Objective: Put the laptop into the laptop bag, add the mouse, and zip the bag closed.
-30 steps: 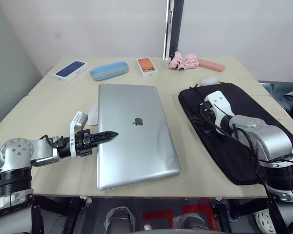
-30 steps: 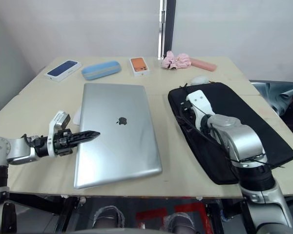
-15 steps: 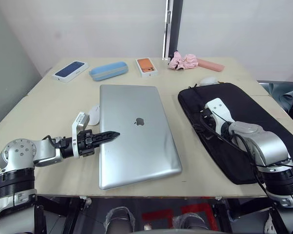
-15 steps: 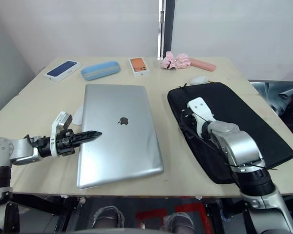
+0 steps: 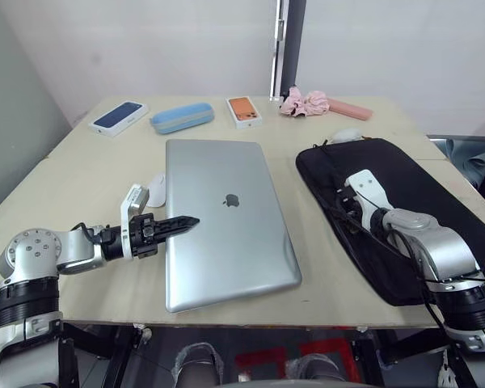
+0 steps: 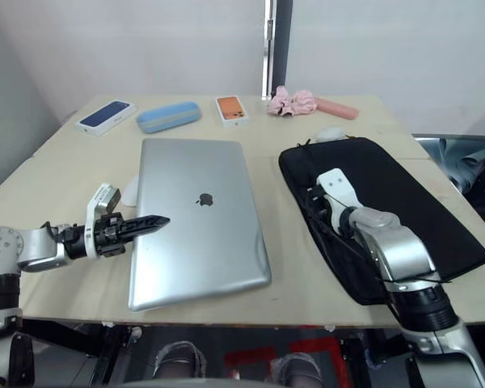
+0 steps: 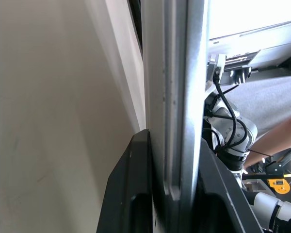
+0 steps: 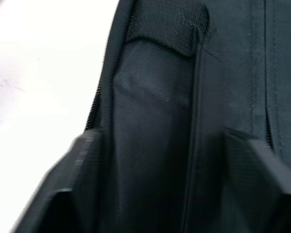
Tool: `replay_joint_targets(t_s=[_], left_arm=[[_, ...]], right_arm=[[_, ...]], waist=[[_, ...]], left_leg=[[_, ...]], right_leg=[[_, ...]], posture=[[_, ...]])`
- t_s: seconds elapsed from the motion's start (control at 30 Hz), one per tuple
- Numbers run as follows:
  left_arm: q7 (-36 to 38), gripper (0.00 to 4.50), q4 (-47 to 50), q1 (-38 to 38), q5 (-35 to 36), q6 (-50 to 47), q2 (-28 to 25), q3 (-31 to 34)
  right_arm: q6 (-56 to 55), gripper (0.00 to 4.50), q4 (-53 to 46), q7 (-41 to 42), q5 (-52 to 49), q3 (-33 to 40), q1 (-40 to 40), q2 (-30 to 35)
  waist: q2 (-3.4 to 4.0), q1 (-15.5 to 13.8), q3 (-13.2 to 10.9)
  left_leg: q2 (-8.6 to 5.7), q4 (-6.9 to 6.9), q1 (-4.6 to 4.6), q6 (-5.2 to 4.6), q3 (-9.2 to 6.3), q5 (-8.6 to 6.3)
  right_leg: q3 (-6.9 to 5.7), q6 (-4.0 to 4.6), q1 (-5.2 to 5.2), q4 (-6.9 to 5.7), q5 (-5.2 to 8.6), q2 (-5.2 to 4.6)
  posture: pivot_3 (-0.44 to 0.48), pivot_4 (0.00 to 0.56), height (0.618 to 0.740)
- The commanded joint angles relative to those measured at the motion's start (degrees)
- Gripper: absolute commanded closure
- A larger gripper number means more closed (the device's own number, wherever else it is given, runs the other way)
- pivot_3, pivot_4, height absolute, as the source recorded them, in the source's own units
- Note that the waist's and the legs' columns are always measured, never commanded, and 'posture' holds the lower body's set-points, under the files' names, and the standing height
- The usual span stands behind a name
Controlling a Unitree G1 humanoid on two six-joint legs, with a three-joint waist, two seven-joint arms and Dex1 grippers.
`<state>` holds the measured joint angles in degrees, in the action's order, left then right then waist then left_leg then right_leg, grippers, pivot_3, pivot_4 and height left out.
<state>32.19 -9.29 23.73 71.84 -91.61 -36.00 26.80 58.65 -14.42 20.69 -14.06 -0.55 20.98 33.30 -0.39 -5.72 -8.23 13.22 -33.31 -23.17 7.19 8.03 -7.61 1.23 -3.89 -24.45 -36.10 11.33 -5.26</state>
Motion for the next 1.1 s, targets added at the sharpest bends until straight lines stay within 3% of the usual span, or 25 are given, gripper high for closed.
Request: replay_joint_targets(t_s=[0.03, 0.2, 0.53, 0.87, 1.1], left_arm=[[1.90, 4.20, 1.12, 3.20, 4.43, 0.70, -0.02, 3.22], [1.66, 4.20, 0.69, 4.06, 4.53, 0.17, -0.08, 3.25], [-0.05, 4.20, 1.41, 4.70, 4.43, -0.20, 3.78, 1.59], [-5.05, 4.20, -1.45, 7.45, 8.74, -0.80, 11.16, -1.41], [-10.79, 4.20, -6.15, 9.34, 11.53, -0.56, 16.44, -2.63]], right_arm=[[0.81, 2.81, 1.79, -0.51, 1.01, 1.10, -1.78, 0.39], [1.57, 4.48, 0.97, -0.67, 0.17, 2.27, -2.61, -0.75], [5.68, 4.48, -1.25, -0.32, -3.10, 7.42, 0.69, -2.78], [23.84, 4.48, -7.25, -1.82, -11.33, 19.07, 12.70, -6.29], [30.03, 4.48, -11.19, -3.02, -12.05, 19.70, 16.12, -6.98]], waist=[[-0.02, -0.03, 0.01], [-0.02, -0.03, 0.01], [-0.02, 0.11, 0.01], [0.03, 0.08, -0.02], [0.03, -0.12, -0.02]], left_leg=[[0.00, -0.03, 0.02, -0.01, -0.01, 0.00], [0.00, -0.13, 0.27, -0.05, -0.03, -0.02], [-0.01, -0.11, 0.26, -0.04, -0.06, -0.02], [-0.02, -0.04, 0.01, -0.02, -0.01, 0.01], [-0.02, 0.02, -0.05, -0.02, 0.01, 0.02]], right_leg=[[0.00, -0.01, 0.03, 0.00, -0.01, 0.00], [0.01, -0.04, 0.34, 0.00, -0.07, -0.02], [-0.02, -0.04, 0.36, 0.04, -0.06, -0.02], [0.01, -0.04, 0.06, 0.06, -0.07, 0.00], [0.02, -0.05, -0.01, 0.13, -0.08, 0.00]], posture=[[0.000, 0.150, 0.740], [0.000, 0.150, 0.740], [0.000, 0.150, 0.740], [0.000, 0.150, 0.740], [0.000, 0.150, 0.740]])
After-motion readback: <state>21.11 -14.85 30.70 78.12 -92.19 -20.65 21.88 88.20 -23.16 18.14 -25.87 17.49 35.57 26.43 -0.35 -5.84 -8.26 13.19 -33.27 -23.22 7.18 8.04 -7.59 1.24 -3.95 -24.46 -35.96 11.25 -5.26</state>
